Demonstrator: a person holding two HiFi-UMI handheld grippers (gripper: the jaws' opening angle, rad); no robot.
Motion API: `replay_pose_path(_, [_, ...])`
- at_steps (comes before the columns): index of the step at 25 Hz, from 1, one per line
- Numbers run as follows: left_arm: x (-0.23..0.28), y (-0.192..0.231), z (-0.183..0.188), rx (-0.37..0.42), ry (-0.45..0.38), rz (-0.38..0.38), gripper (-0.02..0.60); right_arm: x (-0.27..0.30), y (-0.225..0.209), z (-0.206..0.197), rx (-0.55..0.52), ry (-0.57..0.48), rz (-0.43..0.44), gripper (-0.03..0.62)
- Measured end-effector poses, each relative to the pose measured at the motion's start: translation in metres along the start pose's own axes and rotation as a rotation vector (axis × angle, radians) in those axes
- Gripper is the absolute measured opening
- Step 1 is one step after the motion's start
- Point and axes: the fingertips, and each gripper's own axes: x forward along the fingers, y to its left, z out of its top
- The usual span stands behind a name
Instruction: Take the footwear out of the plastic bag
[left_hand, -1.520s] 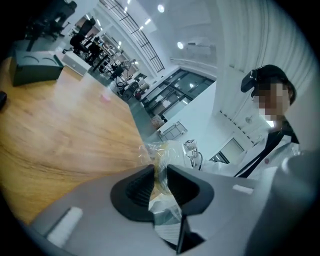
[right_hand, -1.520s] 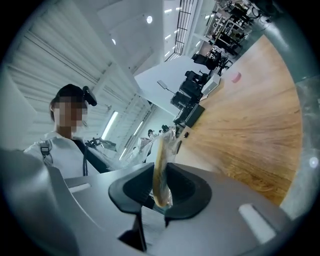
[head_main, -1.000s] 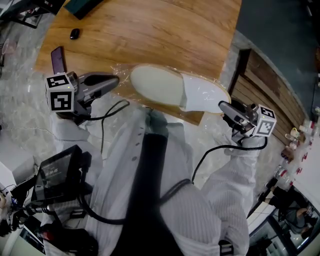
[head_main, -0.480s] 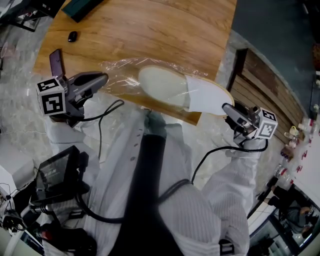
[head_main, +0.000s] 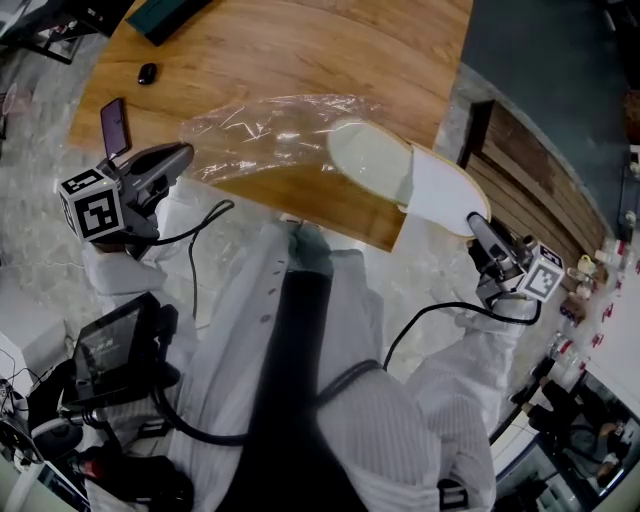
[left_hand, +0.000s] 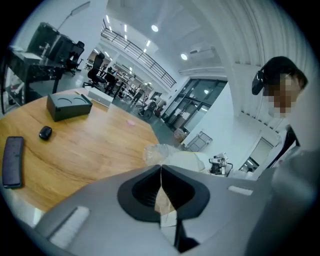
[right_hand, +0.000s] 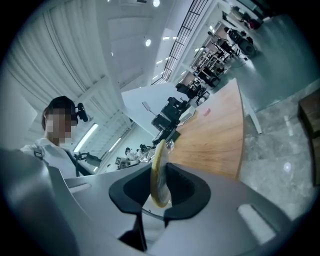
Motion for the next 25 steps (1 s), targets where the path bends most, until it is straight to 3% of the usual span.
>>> replay_pose_path(6, [0.006,0.021,0.011,0.024,-0.109,0.163,0.005,-0.014,-0.007,0.020,-0.124,-0.140,-0.272,0.083])
replay_pose_path(12, [0.024,0.011,0.028,0.096,-0.242,0.332,0.005,0.022,0.010,0.036,-0.307,-0.279,-0.493,0.081])
replay_pose_path(18, [0.044,-0.004,0.038,0.129,-0.368,0.442,0.005,0.065,0.020,0.040,-0.327,-0.427,-0.572,0.080])
replay_pose_path(21, [0.050,-0.023,0.045,0.162,-0.389,0.458,0.005,0.071,0.029,0.043,-0.346,-0.472,-0.600,0.080])
replay_pose_path(25, [0.060,-0.042,0.048,0.171,-0.394,0.438,0.005,0.085,0.041,0.043,-0.404,-0.453,-0.603,0.077])
